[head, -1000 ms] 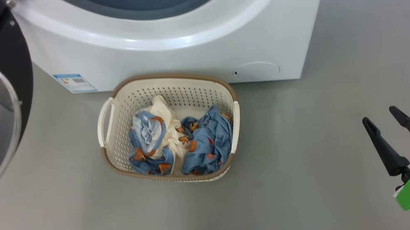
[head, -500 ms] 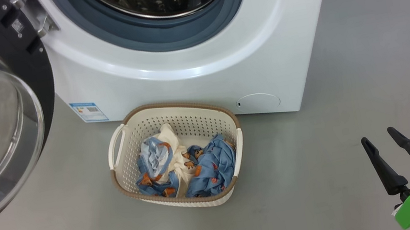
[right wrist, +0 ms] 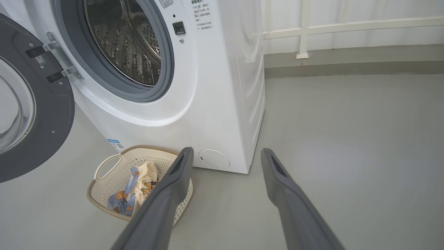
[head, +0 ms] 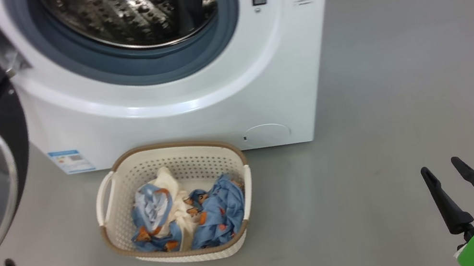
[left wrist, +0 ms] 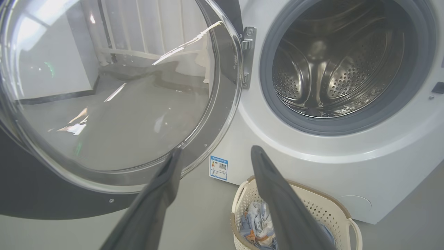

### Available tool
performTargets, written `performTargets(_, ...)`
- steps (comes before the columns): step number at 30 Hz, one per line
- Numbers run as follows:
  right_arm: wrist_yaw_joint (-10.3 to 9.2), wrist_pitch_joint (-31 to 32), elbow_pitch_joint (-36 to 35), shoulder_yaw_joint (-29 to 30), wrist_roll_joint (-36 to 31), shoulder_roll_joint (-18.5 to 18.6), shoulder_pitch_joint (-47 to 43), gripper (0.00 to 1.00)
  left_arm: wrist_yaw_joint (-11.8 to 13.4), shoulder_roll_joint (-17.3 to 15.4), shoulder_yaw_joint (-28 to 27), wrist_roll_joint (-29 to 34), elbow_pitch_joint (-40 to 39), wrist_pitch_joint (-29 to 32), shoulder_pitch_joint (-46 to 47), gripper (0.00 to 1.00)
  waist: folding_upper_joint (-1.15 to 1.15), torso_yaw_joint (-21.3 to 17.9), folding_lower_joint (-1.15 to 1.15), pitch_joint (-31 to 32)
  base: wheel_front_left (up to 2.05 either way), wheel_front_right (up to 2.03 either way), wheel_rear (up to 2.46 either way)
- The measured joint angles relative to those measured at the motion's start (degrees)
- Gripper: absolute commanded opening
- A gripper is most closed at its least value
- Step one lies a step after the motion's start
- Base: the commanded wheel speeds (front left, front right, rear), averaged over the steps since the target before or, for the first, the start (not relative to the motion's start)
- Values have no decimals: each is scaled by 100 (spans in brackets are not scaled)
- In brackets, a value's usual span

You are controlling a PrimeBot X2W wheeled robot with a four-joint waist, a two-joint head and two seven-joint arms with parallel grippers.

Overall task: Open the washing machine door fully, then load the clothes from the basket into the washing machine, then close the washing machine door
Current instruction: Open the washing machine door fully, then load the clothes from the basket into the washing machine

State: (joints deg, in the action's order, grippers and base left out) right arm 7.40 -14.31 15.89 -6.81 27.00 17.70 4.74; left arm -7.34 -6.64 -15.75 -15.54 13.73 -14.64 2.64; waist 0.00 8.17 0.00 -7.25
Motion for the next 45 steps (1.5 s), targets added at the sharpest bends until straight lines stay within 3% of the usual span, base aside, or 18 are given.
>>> performTargets(19, 0, 0, -68, 265, -1, -90, -5, 100, 0, -169, 1191, -165, -76, 1, -67, 100, 0, -1109, 0, 12, 0, 0, 0)
performTargets(32, 0, 0, -123, 405, -3, -151, -5, 100, 0, -252, 1427, -393, -201, 1, -151, 100, 0, -1390, 0, -14, 0, 0, 0)
performTargets(45, 0, 0, -134, 441, -13, -189, -5, 100, 0, -293, 1483, -522, -289, 1, -151, 100, 0, -1358, 0, -32, 0, 0, 0)
